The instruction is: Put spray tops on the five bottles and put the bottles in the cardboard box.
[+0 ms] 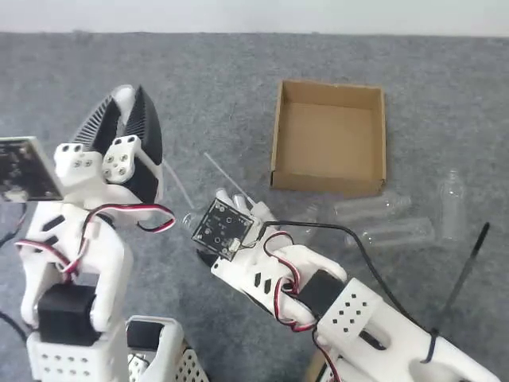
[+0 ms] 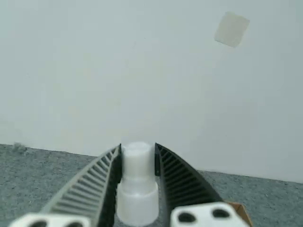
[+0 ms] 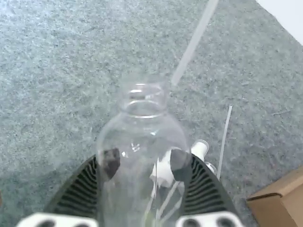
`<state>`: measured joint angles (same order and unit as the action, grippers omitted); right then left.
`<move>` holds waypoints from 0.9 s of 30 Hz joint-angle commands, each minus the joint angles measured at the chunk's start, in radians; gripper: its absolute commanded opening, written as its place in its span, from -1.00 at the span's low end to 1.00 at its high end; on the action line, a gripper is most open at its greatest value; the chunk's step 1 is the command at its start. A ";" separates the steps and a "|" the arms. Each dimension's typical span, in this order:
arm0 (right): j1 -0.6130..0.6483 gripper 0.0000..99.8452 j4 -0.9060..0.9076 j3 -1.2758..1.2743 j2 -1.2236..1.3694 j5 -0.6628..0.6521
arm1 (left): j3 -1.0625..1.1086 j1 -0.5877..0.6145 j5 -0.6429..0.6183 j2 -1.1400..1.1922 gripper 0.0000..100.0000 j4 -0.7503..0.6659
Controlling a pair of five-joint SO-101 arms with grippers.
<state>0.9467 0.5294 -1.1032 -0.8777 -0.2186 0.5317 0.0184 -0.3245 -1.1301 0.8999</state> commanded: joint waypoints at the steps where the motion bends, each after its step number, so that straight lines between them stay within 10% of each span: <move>1: -0.041 -0.99 -0.030 0.014 -0.044 0.014 | -0.110 0.005 -0.006 -0.020 -0.98 0.044; 27: -0.041 -0.99 -0.022 0.012 -0.050 0.014 | 0.067 -0.020 -0.014 -0.018 -0.98 0.029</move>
<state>0.9206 0.5278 -1.1032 -0.8777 -0.2186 0.5869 0.0169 -0.3245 -1.1347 0.9490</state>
